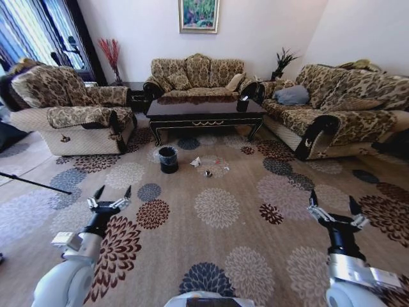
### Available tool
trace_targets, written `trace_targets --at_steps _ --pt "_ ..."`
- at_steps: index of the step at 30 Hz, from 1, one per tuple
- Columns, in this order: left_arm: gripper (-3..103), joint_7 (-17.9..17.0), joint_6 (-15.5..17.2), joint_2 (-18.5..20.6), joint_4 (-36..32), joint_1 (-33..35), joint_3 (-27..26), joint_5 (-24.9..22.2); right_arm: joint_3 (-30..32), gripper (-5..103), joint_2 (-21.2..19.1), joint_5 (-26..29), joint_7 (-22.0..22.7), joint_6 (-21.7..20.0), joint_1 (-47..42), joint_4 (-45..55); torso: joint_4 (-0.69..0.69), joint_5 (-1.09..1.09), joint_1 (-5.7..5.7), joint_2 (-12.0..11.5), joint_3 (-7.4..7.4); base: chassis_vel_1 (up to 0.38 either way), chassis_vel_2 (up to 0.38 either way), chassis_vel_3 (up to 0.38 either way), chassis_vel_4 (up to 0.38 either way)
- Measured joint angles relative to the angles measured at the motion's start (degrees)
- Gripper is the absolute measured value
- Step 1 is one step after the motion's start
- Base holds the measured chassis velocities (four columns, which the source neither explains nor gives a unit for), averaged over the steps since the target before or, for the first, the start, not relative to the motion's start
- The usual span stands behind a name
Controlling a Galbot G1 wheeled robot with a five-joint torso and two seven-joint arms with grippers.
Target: Move to the front of the table and pick up the trash from the floor, then place it into the trash bin.
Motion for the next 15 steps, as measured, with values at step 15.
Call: trace_targets --at_steps 15 --pt "100 0.22 -1.11 -4.62 -2.06 2.73 -2.11 3.29 -3.17 100 -3.41 0.06 -1.28 -0.64 4.11 -2.64 0.01 0.01 -1.08 -2.61 -1.51 0.000 0.000 0.000 0.000"
